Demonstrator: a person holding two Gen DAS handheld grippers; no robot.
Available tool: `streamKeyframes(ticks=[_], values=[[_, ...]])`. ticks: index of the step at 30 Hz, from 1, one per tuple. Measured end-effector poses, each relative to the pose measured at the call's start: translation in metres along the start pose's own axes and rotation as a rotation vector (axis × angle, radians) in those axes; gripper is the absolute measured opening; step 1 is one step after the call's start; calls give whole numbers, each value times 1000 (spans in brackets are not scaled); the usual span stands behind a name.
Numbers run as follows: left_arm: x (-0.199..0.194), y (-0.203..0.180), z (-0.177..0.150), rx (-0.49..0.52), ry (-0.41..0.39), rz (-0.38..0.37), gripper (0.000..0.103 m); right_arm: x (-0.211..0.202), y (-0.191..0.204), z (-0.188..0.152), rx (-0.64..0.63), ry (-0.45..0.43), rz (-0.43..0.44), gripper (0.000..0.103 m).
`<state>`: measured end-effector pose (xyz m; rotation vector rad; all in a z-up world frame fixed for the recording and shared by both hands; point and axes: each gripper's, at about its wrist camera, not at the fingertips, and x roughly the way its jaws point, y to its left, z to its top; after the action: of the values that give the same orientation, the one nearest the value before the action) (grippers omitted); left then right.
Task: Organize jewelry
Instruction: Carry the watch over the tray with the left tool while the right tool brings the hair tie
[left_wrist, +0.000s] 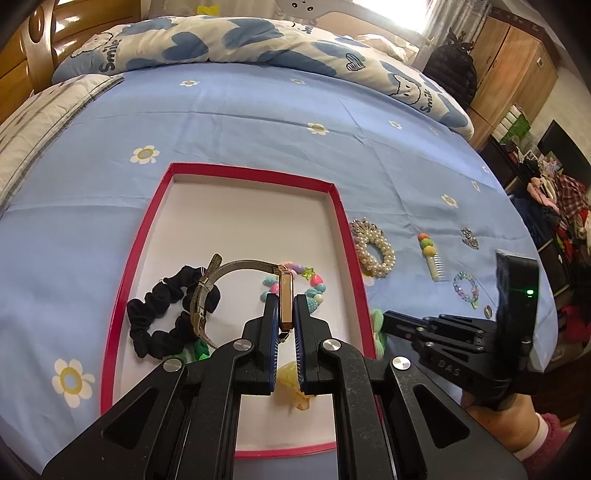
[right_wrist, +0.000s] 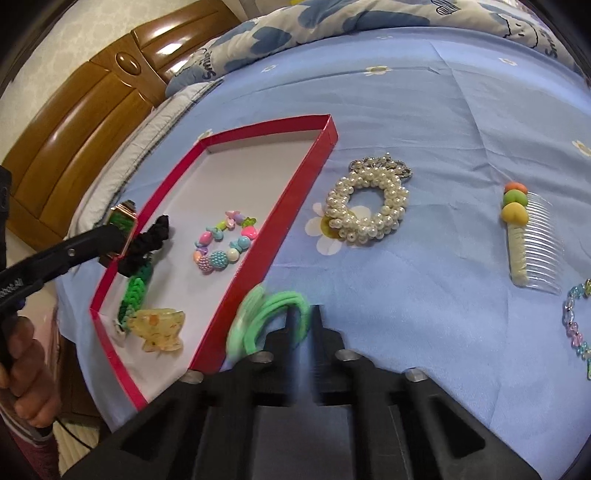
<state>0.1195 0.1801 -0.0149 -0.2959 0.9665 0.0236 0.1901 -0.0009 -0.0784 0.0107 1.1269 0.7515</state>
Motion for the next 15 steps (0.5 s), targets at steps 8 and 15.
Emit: streamKeyframes(ticks=[8,15], values=[[-5,5,5,-9,-15,3,6,-34,1,9,11,-80,29,3],[-3,13,10,-17,-18,12,6,-42,19,35,-7,-123,65,3]])
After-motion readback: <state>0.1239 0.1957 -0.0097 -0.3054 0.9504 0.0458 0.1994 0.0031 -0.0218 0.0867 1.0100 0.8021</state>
